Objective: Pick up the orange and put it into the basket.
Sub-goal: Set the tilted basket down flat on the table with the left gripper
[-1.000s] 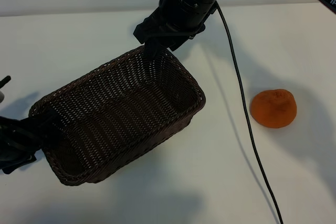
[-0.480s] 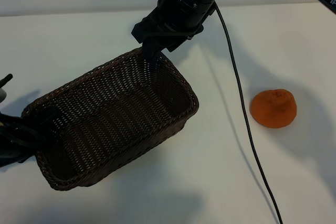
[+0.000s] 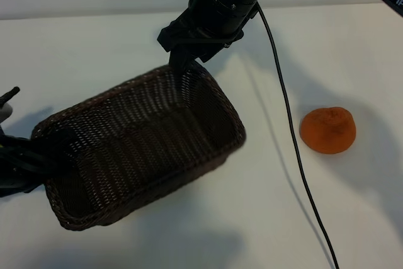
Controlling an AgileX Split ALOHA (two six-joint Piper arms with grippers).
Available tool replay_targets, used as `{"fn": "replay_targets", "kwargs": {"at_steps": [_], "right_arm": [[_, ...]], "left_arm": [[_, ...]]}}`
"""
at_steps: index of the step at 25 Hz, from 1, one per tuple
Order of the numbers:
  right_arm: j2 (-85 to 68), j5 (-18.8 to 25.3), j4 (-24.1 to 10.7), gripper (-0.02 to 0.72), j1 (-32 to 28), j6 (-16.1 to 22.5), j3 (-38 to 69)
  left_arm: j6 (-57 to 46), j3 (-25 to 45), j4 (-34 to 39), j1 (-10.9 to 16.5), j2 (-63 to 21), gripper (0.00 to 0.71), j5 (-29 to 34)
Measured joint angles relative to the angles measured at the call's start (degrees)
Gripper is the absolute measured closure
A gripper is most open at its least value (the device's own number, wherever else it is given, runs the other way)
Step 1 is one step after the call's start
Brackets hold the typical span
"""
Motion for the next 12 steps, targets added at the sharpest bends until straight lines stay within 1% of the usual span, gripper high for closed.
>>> {"fn": "replay_targets", "kwargs": {"at_steps": [5,8,12], "right_arm": [[0.0,0.0,0.0,0.183,0.0,0.0,0.0],[0.0,0.0,0.0,0.183,0.0,0.0,0.0],[0.0,0.0,0.02,0.183,0.0,0.0,0.0]], "left_arm": [[12.03,-3.12,-7.32,0.0,-0.4,0.559,4.58],[15.52,-5.49,-8.78,0.0,-0.58,0.559,7.51],[18.72,-8.25,-8.79,0.0,-0.63,0.559,11.52]]}}
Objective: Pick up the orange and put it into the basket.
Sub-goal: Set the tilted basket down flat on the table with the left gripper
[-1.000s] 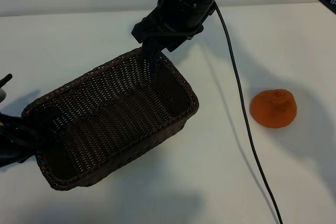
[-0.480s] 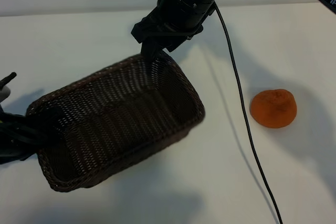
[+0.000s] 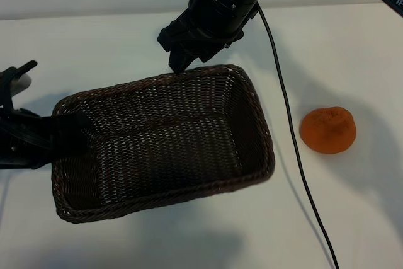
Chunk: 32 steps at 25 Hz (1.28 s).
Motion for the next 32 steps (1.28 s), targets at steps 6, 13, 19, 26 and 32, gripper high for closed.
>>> {"fn": "replay_targets", "kwargs": {"at_steps": [6,13,19,26,32], "right_arm": [[0.0,0.0,0.0,0.183,0.0,0.0,0.0],[0.0,0.0,0.05,0.183,0.0,0.0,0.0],[0.0,0.0,0.05,0.183,0.0,0.0,0.0],[0.0,0.0,0.05,0.182,0.0,0.0,0.0],[0.0,0.0,0.05,0.182,0.0,0.0,0.0]], "left_arm": [[1.03,-1.55,2.8,1.34,0.0,0.56,2.57],[9.07,-4.78,4.29,7.09,1.26,0.56,4.99],[10.21,-14.95,4.11,7.09,9.75,0.56,8.06],[12.17,-22.11,0.95,7.09,18.35,0.56,8.42],[16.82,-25.86,-4.79,5.9,24.08,0.56,8.02]]}}
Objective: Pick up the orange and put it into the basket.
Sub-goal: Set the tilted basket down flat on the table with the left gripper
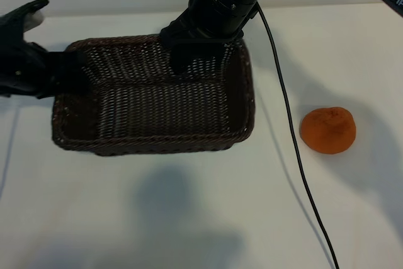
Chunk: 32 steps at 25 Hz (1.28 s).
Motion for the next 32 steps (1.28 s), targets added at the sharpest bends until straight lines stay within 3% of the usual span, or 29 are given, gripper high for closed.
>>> {"fn": "replay_targets", "kwargs": {"at_steps": [7,28,30,32], "right_arm": [[0.0,0.0,0.0,0.182,0.0,0.0,0.0],[0.0,-0.05,0.0,0.182,0.0,0.0,0.0],[0.0,-0.05,0.0,0.182,0.0,0.0,0.0],[0.0,-0.05,0.0,0.182,0.0,0.0,0.0]], "left_arm": [[-0.89,-4.19,-0.75,-3.25,4.86,0.56,-0.74],[-0.97,-4.63,-1.24,-3.26,8.97,0.56,-2.67],[-1.04,-4.63,-1.24,-3.26,8.97,0.533,-2.04],[-1.58,-4.68,-1.96,-3.26,8.97,0.444,-1.13]]}}
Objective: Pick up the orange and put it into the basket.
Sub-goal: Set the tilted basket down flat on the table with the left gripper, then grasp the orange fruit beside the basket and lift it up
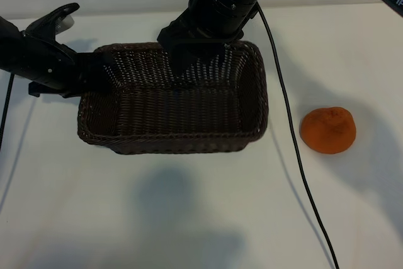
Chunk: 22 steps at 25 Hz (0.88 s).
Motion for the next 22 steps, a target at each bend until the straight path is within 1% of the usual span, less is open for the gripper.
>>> {"fn": "replay_targets", "kwargs": {"at_steps": [4,5,6,8,13,18,22], "right_arm": [[0.0,0.0,0.0,0.182,0.0,0.0,0.0],[0.0,0.0,0.0,0.182,0.0,0.0,0.0],[0.0,0.0,0.0,0.182,0.0,0.0,0.0],[0.0,0.0,0.0,0.182,0.0,0.0,0.0],[0.0,0.0,0.0,0.182,0.0,0.0,0.0],[0.0,0.0,0.0,0.182,0.0,0.0,0.0],[0.0,0.0,0.0,0.182,0.0,0.0,0.0]], "left_arm": [[-0.41,-0.1,-0.38,0.0,-0.1,0.163,0.87],[-0.41,-0.1,-0.38,0.0,-0.1,0.111,0.97],[-0.53,-0.1,-0.31,0.0,-0.1,0.082,1.15],[-1.0,-0.1,0.4,0.0,-0.1,0.065,1.99],[-4.16,-0.1,4.35,0.0,-0.3,0.079,3.68],[-8.74,-0.23,10.62,0.0,-3.96,0.089,4.22],[-10.09,-1.75,11.55,0.4,-7.32,0.095,4.93]]}}
